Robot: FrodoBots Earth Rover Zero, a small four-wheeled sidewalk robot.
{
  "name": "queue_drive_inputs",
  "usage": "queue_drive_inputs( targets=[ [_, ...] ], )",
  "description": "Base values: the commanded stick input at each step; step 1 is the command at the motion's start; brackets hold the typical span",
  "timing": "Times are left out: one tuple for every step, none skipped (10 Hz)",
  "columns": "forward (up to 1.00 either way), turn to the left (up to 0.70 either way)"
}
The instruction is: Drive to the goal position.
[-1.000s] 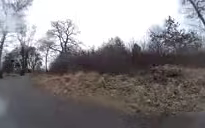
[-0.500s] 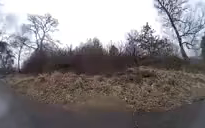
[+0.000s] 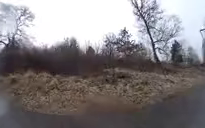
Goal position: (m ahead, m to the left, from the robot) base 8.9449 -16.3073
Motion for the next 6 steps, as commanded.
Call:
queue_drive_inputs(
  targets=[
    [0.00, -0.70],
    [0.00, -0.70],
    [0.00, -0.70],
    [0.00, -0.70],
    [0.00, -0.70],
    [0.00, -0.70]
  ],
)
